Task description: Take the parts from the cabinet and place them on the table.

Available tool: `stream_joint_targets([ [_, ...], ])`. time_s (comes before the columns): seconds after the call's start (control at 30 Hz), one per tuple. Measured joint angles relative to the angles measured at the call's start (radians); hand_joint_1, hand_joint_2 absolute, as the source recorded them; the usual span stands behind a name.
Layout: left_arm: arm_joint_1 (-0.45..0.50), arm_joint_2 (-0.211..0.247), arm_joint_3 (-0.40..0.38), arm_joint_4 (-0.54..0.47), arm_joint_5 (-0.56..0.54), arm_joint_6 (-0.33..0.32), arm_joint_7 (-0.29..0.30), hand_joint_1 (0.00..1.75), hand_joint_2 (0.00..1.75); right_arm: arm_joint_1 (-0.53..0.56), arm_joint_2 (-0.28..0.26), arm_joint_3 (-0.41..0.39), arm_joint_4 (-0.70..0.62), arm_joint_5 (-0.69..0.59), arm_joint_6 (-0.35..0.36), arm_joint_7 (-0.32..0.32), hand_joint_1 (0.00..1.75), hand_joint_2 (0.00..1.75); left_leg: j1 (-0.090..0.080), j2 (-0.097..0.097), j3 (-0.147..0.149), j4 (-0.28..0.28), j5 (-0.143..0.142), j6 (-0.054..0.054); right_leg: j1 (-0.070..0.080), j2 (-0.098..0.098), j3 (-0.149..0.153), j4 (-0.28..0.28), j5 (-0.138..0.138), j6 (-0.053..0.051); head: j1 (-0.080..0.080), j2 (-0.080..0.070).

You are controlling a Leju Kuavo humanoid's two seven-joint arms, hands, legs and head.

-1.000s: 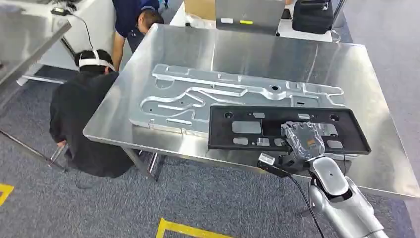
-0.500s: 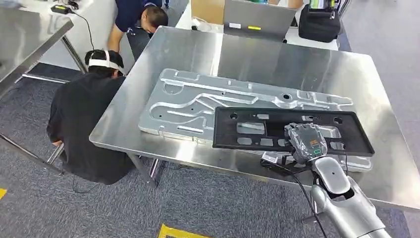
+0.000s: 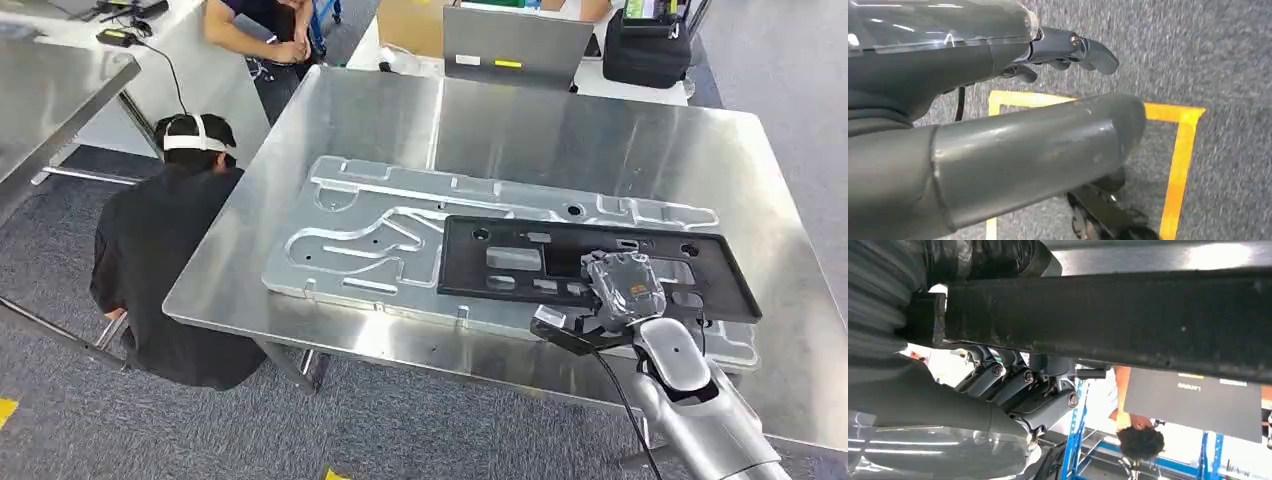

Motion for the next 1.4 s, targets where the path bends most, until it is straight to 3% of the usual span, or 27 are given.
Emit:
stream_joint_targets([
  [0.03,0.003,0.001,0.000,0.000,0.000,0.000,0.001,0.00,0.00,0.001,0.000,0.000,0.003,-0.002,0.001,0.000,1.75,1.75,0.001,0.000,-0.034,0.041,0.003,-0.003,0.000,0.001,0.007,0.000,-0.006,0.001,0.000,0.000],
  [0.07,0.006,0.001,0.000,0.000,0.000,0.000,0.003,0.00,0.00,0.003,0.000,0.000,0.006,-0.004,0.001,0.000,1.75,1.75,0.003,0.000,-0.045,0.030,0.035,-0.004,-0.001,0.002,0.016,0.001,-0.013,0.003,0.000,0.000],
  [0.1,0.007,0.002,0.000,0.000,0.000,0.000,0.004,0.00,0.00,0.003,0.000,0.000,0.009,-0.005,0.001,0.000,1.75,1.75,0.004,0.000,-0.033,-0.023,0.086,-0.003,-0.002,0.003,0.026,0.001,-0.021,0.005,0.000,0.000],
  [0.17,0.007,0.003,0.000,0.000,0.000,0.001,0.006,0.00,0.00,0.003,0.000,-0.001,0.012,-0.007,0.001,0.000,1.75,1.75,0.006,0.001,0.029,-0.204,0.211,0.003,-0.002,0.003,0.052,0.003,-0.040,0.013,0.000,0.000],
  [0.3,0.006,0.003,0.000,0.000,0.000,0.005,0.012,0.00,0.00,0.000,0.001,-0.004,0.019,-0.009,0.002,0.000,1.75,1.75,-0.003,-0.002,0.053,-0.256,0.189,0.020,0.004,0.003,0.049,0.002,-0.051,0.034,0.000,0.000],
  [0.4,0.006,0.003,0.000,0.000,0.000,0.007,0.012,0.00,0.00,0.000,0.001,-0.005,0.021,-0.009,0.002,-0.002,1.75,1.75,0.005,-0.002,0.073,-0.284,0.190,0.037,-0.001,0.002,0.051,0.023,-0.075,0.049,0.000,0.000],
  [0.5,0.003,0.003,0.000,0.000,0.000,0.010,0.013,0.00,0.00,0.001,0.001,-0.008,0.027,-0.009,0.002,-0.003,1.75,1.75,0.003,-0.001,0.079,-0.285,0.183,0.050,-0.002,0.002,-0.077,0.244,-0.164,0.055,0.000,0.000],
  [0.53,0.003,0.003,0.000,0.000,0.000,0.011,0.013,0.00,0.00,0.005,0.001,-0.008,0.031,-0.009,0.002,-0.003,0.00,1.75,0.001,-0.002,0.081,-0.284,0.180,0.051,-0.002,0.002,-0.118,0.301,-0.171,0.057,0.000,0.000],
  [0.57,0.004,0.003,0.000,0.000,0.000,0.012,0.013,0.00,1.75,0.009,0.001,-0.008,0.035,-0.010,0.002,-0.003,0.00,1.75,0.001,-0.002,0.084,-0.282,0.176,0.051,-0.002,0.002,-0.135,0.307,-0.150,0.057,0.000,0.000],
  [0.6,0.005,0.003,0.000,0.000,-0.001,0.014,0.013,0.00,1.75,0.012,0.001,-0.009,0.036,-0.012,0.002,-0.003,0.00,1.75,0.001,-0.003,0.090,-0.280,0.171,0.050,-0.002,0.002,-0.126,0.268,-0.106,0.056,0.000,0.000],
  [0.67,0.006,0.003,-0.001,0.000,-0.012,0.024,0.015,0.00,1.75,0.012,0.001,-0.013,0.036,-0.014,0.002,-0.003,0.00,1.75,0.000,-0.003,0.108,-0.275,0.157,0.047,-0.002,0.001,-0.059,0.098,0.009,0.049,0.000,0.000],
  [0.7,0.006,0.003,-0.002,0.000,-0.017,0.030,0.017,0.00,1.75,0.012,0.001,-0.017,0.037,-0.014,0.002,-0.003,0.00,1.75,0.000,-0.003,0.113,-0.275,0.151,0.043,-0.001,0.002,-0.034,0.041,0.022,0.044,0.000,0.000],
  [0.73,0.003,0.003,-0.002,0.000,-0.020,0.033,0.018,0.00,0.00,0.012,0.002,-0.019,0.038,-0.014,0.002,-0.003,0.00,1.75,-0.007,-0.004,0.112,-0.271,0.148,0.038,0.009,0.001,-0.026,0.027,0.015,0.040,0.000,0.000],
  [0.83,0.004,0.003,-0.002,0.000,-0.011,0.033,0.018,0.00,0.00,0.011,0.003,-0.024,0.036,-0.017,-0.002,-0.003,0.00,1.75,-0.004,-0.002,0.115,-0.278,0.148,0.024,0.011,0.005,-0.026,0.022,0.007,0.027,0.000,0.000],
  [0.87,0.003,0.003,-0.003,0.000,-0.011,0.033,0.017,0.00,0.00,0.011,0.003,-0.026,0.033,-0.018,-0.002,-0.003,0.00,1.75,-0.010,-0.002,0.120,-0.277,0.142,0.016,0.000,0.005,-0.017,0.009,0.011,0.019,0.000,0.000],
  [0.9,0.004,0.002,-0.002,0.000,-0.010,0.032,0.017,0.00,0.00,0.011,0.003,-0.026,0.032,-0.018,-0.003,-0.003,0.00,1.75,-0.005,-0.001,0.116,-0.257,0.127,0.011,0.000,0.002,-0.007,0.000,0.013,0.014,0.000,0.000],
  [0.97,0.004,0.003,-0.002,0.001,-0.009,0.030,0.016,0.00,0.00,0.013,0.003,-0.027,0.032,-0.021,-0.003,-0.003,0.00,1.75,0.000,0.000,0.052,-0.124,0.053,0.004,0.000,-0.002,-0.003,-0.001,0.012,0.006,0.000,0.000],
  [1.0,0.004,0.003,-0.002,0.001,-0.007,0.028,0.016,0.00,0.00,0.016,0.004,-0.027,0.032,-0.022,-0.003,-0.003,0.00,0.00,0.001,0.000,0.014,-0.050,0.022,0.001,0.001,-0.003,-0.004,0.000,0.012,0.005,0.000,0.000],
  [1.03,0.006,0.003,-0.002,0.001,-0.006,0.026,0.016,0.00,0.00,0.020,0.005,-0.029,0.032,-0.023,-0.004,-0.003,0.00,0.00,0.002,0.000,-0.021,0.016,0.004,-0.002,0.001,-0.004,-0.005,0.000,0.011,0.004,0.000,0.000],
  [1.07,0.009,0.003,-0.002,0.001,-0.002,0.022,0.016,0.00,0.00,0.022,0.005,-0.033,0.032,-0.024,-0.005,-0.002,0.00,0.00,0.003,0.000,-0.034,0.035,0.011,-0.003,0.000,-0.004,-0.004,0.001,0.011,0.004,0.000,0.000],
  [1.1,0.011,0.003,-0.002,0.001,-0.002,0.019,0.016,0.00,0.00,0.025,0.006,-0.035,0.032,-0.024,-0.005,0.000,0.00,0.00,0.006,0.000,-0.024,0.007,0.041,-0.005,-0.001,-0.003,-0.003,0.002,0.010,0.005,0.000,0.000],
  [1.13,0.012,0.003,-0.002,0.001,-0.001,0.017,0.017,0.00,0.00,0.028,0.006,-0.039,0.032,-0.025,-0.005,0.000,0.00,0.00,0.009,0.000,0.008,-0.065,0.087,-0.005,-0.002,-0.002,-0.002,0.004,0.008,0.007,0.000,0.000],
  [1.2,0.011,0.003,-0.002,0.001,0.000,0.016,0.017,0.00,0.00,0.030,0.008,-0.043,0.032,-0.025,-0.005,0.000,0.00,0.00,0.014,0.001,0.098,-0.252,0.165,-0.004,-0.003,0.000,0.000,0.013,0.005,0.015,0.000,0.000],
  [1.23,0.009,0.003,-0.002,0.002,0.000,0.013,0.018,0.00,0.00,0.033,0.008,-0.045,0.032,-0.025,-0.004,0.000,0.00,0.00,0.008,-0.002,0.101,-0.260,0.150,-0.002,0.003,0.002,-0.003,0.016,0.004,0.021,0.000,0.000],
  [1.33,0.009,0.003,-0.002,0.002,0.001,0.010,0.018,0.00,0.00,0.048,0.011,-0.047,0.032,-0.023,-0.006,-0.003,0.00,0.00,0.004,-0.004,0.096,-0.262,0.166,0.016,0.002,0.004,-0.008,0.011,0.015,0.042,0.000,0.000],
  [1.37,0.010,0.003,-0.002,0.001,0.002,0.008,0.018,0.00,0.00,0.055,0.011,-0.047,0.032,-0.023,-0.008,-0.004,0.00,1.75,0.005,-0.004,0.093,-0.269,0.172,0.025,0.001,0.004,-0.009,0.010,0.018,0.047,0.000,0.000],
  [1.4,0.010,0.003,-0.001,0.002,0.002,0.005,0.017,0.00,0.00,0.061,0.011,-0.047,0.032,-0.023,-0.010,-0.007,0.00,1.75,0.010,0.000,0.091,-0.278,0.182,0.038,-0.004,0.003,-0.012,0.019,0.004,0.051,0.000,0.000],
])
